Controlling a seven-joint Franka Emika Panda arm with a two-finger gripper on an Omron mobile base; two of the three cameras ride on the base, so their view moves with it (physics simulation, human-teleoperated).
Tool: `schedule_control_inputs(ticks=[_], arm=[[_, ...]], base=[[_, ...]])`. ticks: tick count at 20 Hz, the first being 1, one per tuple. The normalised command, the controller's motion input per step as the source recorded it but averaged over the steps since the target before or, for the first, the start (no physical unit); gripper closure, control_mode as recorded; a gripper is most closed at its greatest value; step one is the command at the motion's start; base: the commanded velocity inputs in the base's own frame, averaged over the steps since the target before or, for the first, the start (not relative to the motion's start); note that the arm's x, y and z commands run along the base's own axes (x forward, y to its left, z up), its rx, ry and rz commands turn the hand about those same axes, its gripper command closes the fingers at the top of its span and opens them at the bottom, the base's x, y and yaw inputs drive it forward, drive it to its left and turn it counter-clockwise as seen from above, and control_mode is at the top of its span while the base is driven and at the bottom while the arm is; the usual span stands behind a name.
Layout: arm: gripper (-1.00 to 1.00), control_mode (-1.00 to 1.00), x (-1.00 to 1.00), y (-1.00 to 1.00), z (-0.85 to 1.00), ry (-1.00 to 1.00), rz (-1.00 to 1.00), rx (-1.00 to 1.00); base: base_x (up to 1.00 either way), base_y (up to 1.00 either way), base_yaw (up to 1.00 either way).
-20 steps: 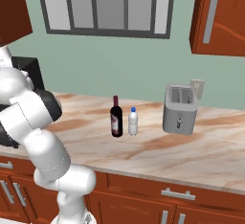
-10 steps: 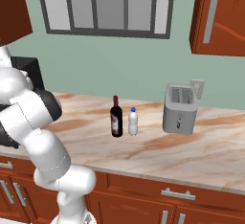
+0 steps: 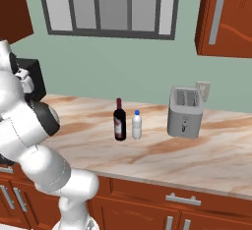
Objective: Place the drinks on the dining counter in a tight cluster.
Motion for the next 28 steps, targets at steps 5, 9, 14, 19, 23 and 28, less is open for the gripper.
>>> schedule_control_inputs(ticks=[5,9,14,19,23,28], arm=[[1.0,-1.0,-0.32,-0.49,0.48,0.0,0.0,0.04],[1.0,-1.0,-0.32,-0.47,0.33,0.0,0.0,0.0],[1.0,-1.0,-0.29,-0.56,0.08,-0.06,0.0,-0.01],[1.0,-1.0,-0.12,-0.49,0.0,-0.06,0.0,-0.06],[1.0,-1.0,-0.03,-0.44,0.0,-0.05,0.0,-0.05],[1.0,-1.0,0.0,-0.37,0.0,-0.01,0.0,-0.01]], base=[[0.0,0.0,0.0],[0.0,0.0,0.0],[0.0,0.0,0.0],[0.0,0.0,0.0],[0.0,0.0,0.0],[0.0,0.0,0.0]])
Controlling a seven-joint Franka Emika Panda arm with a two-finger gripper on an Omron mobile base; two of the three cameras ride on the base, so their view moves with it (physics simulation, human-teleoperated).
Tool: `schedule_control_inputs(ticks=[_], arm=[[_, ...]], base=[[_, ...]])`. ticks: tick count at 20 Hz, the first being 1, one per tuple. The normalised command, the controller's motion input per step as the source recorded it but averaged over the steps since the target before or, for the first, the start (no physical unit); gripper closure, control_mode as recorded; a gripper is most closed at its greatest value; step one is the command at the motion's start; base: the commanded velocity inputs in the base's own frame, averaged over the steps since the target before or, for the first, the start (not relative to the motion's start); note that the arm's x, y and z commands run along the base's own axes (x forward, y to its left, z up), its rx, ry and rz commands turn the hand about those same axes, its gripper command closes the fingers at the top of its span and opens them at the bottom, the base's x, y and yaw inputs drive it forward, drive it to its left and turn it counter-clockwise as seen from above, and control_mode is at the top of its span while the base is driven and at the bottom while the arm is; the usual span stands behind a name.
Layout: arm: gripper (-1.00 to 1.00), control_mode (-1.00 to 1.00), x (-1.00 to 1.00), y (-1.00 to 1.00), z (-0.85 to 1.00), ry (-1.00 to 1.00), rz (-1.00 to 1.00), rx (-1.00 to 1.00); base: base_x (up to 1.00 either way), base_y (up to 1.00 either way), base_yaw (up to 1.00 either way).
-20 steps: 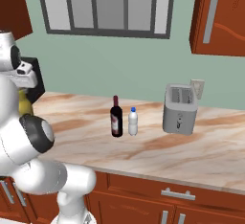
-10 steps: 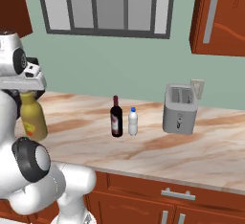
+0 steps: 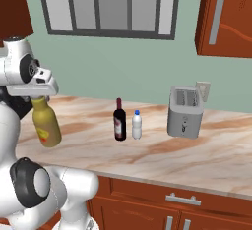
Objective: Place the drinks on the dining counter in a tight cluster.
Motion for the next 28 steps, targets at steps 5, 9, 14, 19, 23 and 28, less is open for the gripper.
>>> schedule_control_inputs(ticks=[5,9,14,19,23,28], arm=[[1.0,-1.0,0.0,-0.28,0.0,0.0,0.0,0.0],[1.0,-1.0,0.0,-0.21,0.03,0.07,0.0,0.0],[1.0,-1.0,0.0,-0.05,0.01,0.02,0.0,0.0],[1.0,-1.0,0.0,0.0,0.0,0.0,0.0,0.0],[1.0,-1.0,0.0,0.0,0.0,0.0,0.0,0.0],[1.0,1.0,-0.01,0.0,0.0,0.0,0.0,0.0]], base=[[0.0,0.0,0.0],[0.0,0.0,0.0],[0.0,0.0,0.0],[0.0,0.0,0.0],[0.0,0.0,0.0],[-0.06,0.0,0.0]])
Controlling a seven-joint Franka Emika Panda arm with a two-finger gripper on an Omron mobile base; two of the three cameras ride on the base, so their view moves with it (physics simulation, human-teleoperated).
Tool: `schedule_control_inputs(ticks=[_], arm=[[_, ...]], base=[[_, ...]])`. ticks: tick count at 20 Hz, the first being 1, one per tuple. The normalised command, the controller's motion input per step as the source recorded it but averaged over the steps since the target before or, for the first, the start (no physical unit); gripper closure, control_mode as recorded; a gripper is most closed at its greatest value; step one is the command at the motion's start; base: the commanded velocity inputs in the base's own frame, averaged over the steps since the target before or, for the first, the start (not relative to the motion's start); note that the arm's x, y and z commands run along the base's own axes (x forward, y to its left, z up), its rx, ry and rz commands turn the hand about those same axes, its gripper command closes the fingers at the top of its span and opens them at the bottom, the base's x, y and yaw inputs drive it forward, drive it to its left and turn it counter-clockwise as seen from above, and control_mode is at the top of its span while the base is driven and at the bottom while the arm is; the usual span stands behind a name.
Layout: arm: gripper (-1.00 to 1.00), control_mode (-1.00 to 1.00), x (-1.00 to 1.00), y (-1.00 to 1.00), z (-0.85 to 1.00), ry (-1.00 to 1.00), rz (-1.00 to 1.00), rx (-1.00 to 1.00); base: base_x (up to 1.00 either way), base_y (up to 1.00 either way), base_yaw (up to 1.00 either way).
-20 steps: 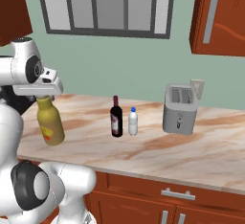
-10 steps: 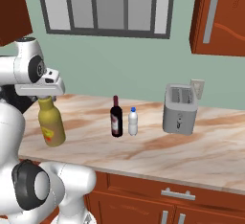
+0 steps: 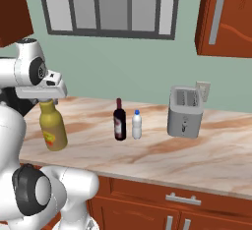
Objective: Place the drinks on the dining counter in a tight cluster.
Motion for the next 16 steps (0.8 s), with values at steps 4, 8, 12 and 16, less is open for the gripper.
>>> schedule_control_inputs(ticks=[4,8,12,16], arm=[[1.0,1.0,0.0,0.0,0.0,0.0,0.0,0.0],[1.0,1.0,0.0,0.0,0.0,0.0,0.0,0.0],[1.0,1.0,0.0,0.0,0.0,0.0,0.0,0.0],[1.0,1.0,0.0,0.0,0.0,0.0,0.0,0.0]], base=[[-0.48,0.0,0.0],[-0.51,0.0,0.0],[-0.59,-0.02,-0.02],[-0.5,0.01,-0.35]])
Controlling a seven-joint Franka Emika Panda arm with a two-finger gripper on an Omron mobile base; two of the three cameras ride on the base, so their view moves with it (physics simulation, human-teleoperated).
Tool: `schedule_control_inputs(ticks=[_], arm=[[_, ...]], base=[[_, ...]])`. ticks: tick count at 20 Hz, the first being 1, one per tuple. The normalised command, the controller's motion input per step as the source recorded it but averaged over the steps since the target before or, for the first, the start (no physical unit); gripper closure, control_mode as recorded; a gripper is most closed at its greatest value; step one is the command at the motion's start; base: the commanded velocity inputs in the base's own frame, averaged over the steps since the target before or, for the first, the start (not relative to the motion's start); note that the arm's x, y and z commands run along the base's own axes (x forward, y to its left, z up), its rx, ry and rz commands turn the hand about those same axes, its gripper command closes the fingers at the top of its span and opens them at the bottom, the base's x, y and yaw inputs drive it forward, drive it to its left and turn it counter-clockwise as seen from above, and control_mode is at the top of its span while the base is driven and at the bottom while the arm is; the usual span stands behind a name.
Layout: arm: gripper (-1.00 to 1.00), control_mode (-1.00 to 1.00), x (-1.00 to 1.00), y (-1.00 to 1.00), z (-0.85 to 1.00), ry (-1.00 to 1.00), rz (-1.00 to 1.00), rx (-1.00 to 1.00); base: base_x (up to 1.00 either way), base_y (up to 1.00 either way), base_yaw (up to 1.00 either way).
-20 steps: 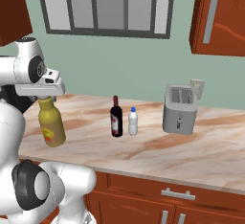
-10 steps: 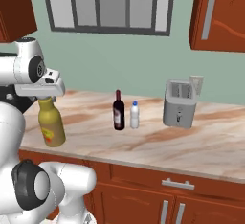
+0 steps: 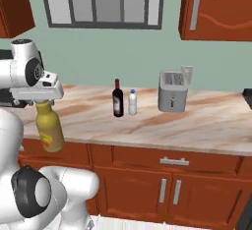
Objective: Place the drinks on the dining counter in a tight cluster.
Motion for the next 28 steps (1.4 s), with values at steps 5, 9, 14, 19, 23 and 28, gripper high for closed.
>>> schedule_control_inputs(ticks=[5,9,14,19,23,28], arm=[[1.0,1.0,0.0,0.0,0.0,0.0,0.0,0.0],[1.0,1.0,0.0,0.0,0.0,0.0,0.0,0.0],[1.0,1.0,0.0,0.0,0.0,0.0,0.0,0.0],[1.0,1.0,0.0,0.0,0.0,0.0,0.0,0.0],[1.0,1.0,0.0,0.0,0.0,0.0,0.0,0.0],[1.0,1.0,0.0,0.0,0.0,0.0,0.0,0.0]], base=[[-0.12,0.12,-0.81],[-0.01,0.13,-0.9],[0.0,0.14,-0.92],[0.0,0.1,-0.95],[0.0,0.1,-0.96],[0.04,0.1,-0.92]])
